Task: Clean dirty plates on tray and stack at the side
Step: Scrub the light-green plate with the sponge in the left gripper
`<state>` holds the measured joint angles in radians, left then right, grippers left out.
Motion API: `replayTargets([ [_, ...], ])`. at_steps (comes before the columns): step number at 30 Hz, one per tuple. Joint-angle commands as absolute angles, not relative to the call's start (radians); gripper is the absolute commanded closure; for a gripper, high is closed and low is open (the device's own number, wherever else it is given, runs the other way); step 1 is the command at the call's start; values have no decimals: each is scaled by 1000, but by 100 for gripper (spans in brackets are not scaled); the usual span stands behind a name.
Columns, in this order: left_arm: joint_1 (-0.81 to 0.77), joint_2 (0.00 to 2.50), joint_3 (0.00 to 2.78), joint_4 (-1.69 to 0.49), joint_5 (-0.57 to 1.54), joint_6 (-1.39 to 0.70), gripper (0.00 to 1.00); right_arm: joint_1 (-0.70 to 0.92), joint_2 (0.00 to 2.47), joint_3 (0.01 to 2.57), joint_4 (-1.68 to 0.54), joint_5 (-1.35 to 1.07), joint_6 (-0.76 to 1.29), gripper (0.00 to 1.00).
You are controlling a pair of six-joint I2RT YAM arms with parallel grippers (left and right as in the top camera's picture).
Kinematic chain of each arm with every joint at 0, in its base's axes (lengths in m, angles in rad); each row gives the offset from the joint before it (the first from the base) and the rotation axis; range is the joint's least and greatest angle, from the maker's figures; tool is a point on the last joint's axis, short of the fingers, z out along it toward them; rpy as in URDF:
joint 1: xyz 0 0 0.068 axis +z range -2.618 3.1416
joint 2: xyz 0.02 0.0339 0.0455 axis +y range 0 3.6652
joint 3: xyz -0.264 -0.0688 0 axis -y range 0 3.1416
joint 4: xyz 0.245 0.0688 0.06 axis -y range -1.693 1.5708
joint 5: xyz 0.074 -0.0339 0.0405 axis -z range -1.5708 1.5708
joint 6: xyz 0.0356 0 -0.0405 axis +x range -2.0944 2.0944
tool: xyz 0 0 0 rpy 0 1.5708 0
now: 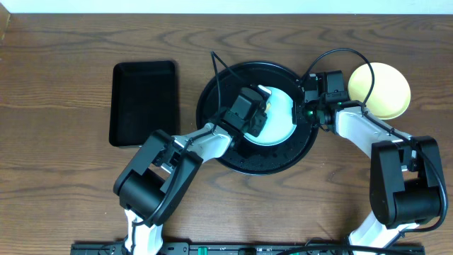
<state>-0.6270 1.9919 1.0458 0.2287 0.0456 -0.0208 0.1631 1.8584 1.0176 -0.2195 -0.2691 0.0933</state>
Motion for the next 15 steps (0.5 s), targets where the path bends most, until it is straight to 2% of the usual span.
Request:
replayTargets([
  [1,-597,2041,1049,215,2,7,90,172,1863,1013,-221,-293,62,99],
  [15,-582,2041,1049,276,2,8,88,172,1863,1013,-221,-293,63,99],
])
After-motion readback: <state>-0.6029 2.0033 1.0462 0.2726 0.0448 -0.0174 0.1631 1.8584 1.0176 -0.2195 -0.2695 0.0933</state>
